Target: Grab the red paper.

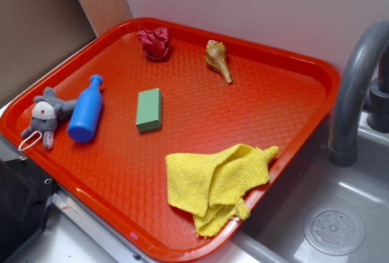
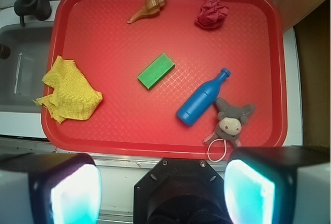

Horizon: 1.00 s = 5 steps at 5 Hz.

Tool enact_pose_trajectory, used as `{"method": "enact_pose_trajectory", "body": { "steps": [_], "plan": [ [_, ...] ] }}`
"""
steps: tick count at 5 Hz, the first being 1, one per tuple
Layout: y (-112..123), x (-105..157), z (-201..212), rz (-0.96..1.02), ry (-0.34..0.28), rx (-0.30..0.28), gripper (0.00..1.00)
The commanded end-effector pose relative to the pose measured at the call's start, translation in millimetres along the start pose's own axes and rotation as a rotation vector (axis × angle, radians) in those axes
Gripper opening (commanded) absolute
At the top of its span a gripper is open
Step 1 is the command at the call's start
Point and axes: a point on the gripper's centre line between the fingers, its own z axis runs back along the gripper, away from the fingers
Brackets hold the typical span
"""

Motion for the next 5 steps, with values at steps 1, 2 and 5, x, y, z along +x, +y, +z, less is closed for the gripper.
{"method": "enact_pose_trajectory", "body": {
  "steps": [1, 2, 5],
  "plan": [
    [0, 0, 0, 0.000, 0.000, 0.000, 1.00],
    [9, 35, -21, 0.117, -0.033, 0.017, 1.00],
    [58, 113, -82, 0.354, -0.195, 0.188, 1.00]
  ]
}}
